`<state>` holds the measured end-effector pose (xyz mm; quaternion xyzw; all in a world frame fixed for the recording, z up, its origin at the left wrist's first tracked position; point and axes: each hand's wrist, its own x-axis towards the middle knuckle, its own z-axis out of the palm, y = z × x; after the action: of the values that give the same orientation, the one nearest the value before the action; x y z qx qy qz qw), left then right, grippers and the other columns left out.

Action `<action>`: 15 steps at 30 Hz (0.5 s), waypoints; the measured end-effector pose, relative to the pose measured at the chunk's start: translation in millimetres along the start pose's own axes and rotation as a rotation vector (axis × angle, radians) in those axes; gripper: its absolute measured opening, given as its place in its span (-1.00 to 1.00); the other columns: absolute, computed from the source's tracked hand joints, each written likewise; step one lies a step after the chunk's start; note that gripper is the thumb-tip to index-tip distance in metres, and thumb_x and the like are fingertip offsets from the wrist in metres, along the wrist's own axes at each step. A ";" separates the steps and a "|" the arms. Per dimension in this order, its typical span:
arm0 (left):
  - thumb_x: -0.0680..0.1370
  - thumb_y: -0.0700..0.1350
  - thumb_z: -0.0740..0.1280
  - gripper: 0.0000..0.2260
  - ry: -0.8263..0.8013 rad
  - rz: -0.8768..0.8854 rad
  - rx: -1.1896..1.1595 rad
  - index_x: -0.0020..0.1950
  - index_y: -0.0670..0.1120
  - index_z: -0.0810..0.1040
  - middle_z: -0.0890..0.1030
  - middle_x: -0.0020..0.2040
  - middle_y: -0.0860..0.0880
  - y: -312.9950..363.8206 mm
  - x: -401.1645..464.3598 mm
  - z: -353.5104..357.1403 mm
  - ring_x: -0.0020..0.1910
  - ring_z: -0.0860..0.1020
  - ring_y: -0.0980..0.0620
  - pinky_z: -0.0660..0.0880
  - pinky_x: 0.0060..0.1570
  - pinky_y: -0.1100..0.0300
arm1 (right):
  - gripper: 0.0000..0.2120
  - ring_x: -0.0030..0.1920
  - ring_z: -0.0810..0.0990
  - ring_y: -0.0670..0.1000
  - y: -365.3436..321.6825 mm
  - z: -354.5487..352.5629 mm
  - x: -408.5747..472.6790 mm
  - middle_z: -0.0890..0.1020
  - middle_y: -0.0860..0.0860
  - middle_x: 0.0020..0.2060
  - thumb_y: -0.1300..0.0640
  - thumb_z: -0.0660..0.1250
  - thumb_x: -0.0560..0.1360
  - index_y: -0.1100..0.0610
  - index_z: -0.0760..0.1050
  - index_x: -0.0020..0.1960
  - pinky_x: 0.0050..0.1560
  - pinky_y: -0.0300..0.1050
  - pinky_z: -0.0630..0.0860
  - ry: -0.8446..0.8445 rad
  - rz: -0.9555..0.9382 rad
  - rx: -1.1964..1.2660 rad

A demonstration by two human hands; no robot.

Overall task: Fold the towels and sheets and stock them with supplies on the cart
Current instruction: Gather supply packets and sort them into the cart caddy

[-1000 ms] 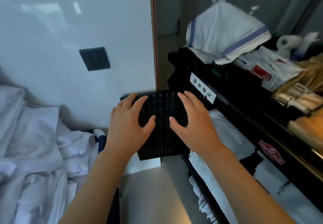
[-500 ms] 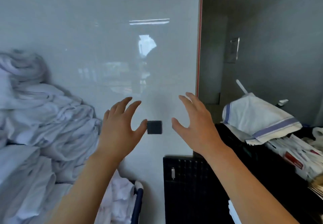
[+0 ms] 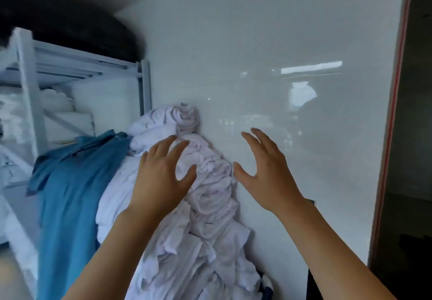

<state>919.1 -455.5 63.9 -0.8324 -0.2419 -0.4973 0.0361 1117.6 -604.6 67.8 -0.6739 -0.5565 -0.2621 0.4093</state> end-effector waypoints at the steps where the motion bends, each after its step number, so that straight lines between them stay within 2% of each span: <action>1: 0.53 0.20 0.27 -0.48 0.010 -0.016 0.032 0.45 0.04 0.51 0.45 0.50 -0.05 -9.3 -4.2 -12.1 0.44 0.43 -0.14 0.39 0.38 -0.21 | -0.33 0.61 0.13 -0.04 -11.2 8.9 4.0 0.18 -0.07 0.63 -0.25 0.23 0.55 -0.05 0.24 0.59 0.57 0.10 0.20 -0.013 -0.022 0.031; 6: 0.57 0.19 0.33 -0.49 0.050 -0.111 0.197 0.49 0.06 0.47 0.42 0.52 -0.01 -60.9 -23.9 -75.5 0.47 0.38 -0.12 0.32 0.46 -0.18 | -0.30 0.60 0.19 0.00 -73.7 55.1 25.6 0.22 -0.03 0.61 -0.29 0.18 0.52 0.00 0.28 0.58 0.55 0.08 0.23 -0.037 -0.117 0.141; 11: 0.56 0.21 0.24 -0.45 0.065 -0.187 0.352 0.52 0.05 0.43 0.40 0.53 -0.02 -111.1 -41.6 -141.7 0.48 0.37 -0.12 0.31 0.47 -0.17 | -0.30 0.59 0.22 0.02 -142.4 99.5 44.3 0.24 -0.03 0.60 -0.27 0.18 0.51 0.01 0.30 0.57 0.52 0.17 0.28 -0.054 -0.209 0.261; 15: 0.59 0.16 0.32 -0.50 0.075 -0.212 0.460 0.51 0.08 0.40 0.38 0.54 -0.04 -153.8 -59.4 -191.6 0.50 0.35 -0.13 0.32 0.45 -0.23 | -0.30 0.59 0.19 -0.01 -196.5 135.1 57.3 0.22 -0.04 0.61 -0.28 0.17 0.52 0.00 0.29 0.58 0.55 0.12 0.24 -0.078 -0.264 0.321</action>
<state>673.3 -399.5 82.2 -0.7531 -0.4332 -0.4609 0.1810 928.3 -451.0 94.0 -0.5309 -0.6902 -0.1952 0.4513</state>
